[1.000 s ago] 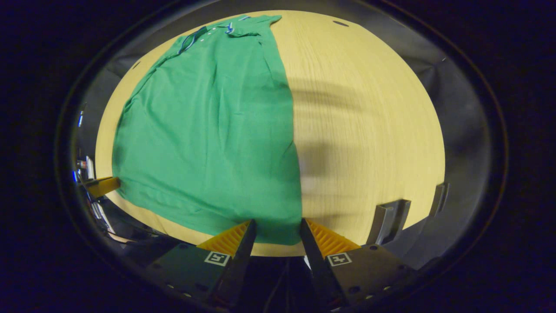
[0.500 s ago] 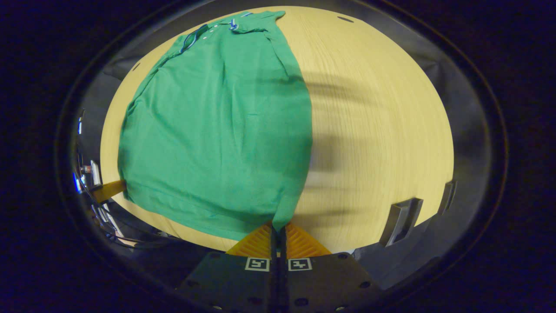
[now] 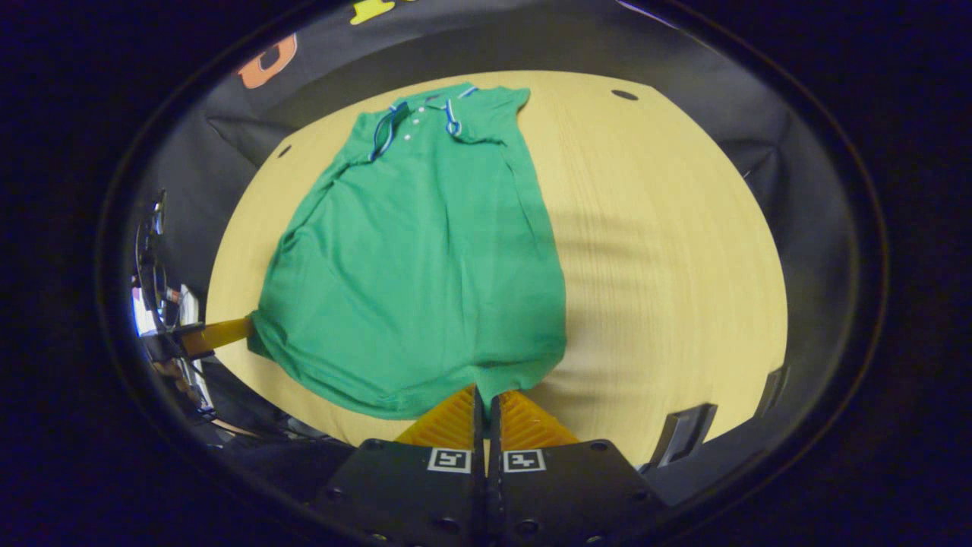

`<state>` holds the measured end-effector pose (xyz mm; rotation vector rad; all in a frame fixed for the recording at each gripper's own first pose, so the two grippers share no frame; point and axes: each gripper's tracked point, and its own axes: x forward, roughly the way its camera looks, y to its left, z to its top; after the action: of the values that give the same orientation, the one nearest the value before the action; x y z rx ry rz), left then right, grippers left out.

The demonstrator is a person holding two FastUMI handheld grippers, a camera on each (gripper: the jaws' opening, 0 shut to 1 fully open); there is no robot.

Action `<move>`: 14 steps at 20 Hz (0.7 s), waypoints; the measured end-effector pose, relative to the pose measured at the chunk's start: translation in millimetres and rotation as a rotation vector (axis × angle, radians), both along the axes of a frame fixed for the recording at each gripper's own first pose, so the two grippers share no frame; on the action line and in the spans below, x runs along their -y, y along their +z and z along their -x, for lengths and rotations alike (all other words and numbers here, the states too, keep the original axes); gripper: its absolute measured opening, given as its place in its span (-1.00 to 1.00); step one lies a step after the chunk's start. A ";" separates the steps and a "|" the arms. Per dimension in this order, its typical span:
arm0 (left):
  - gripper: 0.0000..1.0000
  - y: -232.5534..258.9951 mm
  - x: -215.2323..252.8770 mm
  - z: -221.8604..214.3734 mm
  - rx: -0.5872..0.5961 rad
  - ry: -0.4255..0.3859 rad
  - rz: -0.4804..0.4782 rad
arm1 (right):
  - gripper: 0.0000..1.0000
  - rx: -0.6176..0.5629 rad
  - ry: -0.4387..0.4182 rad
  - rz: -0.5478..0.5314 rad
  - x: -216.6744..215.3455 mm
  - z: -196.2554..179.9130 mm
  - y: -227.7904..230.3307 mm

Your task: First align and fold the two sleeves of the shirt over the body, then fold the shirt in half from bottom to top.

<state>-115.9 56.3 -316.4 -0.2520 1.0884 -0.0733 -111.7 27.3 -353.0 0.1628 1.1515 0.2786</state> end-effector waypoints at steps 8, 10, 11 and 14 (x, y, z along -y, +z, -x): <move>-0.92 61.8 -19.9 -85.2 0.175 0.011 -0.014 | -0.99 0.142 -0.063 -0.030 7.3 -69.8 53.4; -0.92 75.1 -21.9 -108.1 0.221 0.020 -0.014 | -0.99 0.174 -0.078 -0.029 8.8 -91.1 65.3; -0.92 81.1 -22.3 -119.6 0.242 0.020 -0.020 | -0.99 0.189 -0.079 -0.025 9.0 -100.9 71.5; -0.92 100.0 -21.5 -152.8 0.303 0.016 -0.032 | -0.99 0.244 -0.080 -0.013 8.3 -134.8 92.6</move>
<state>37.0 77.8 -216.4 -0.2126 0.7855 -0.0767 23.1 19.0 -260.5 0.1806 0.8998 0.2284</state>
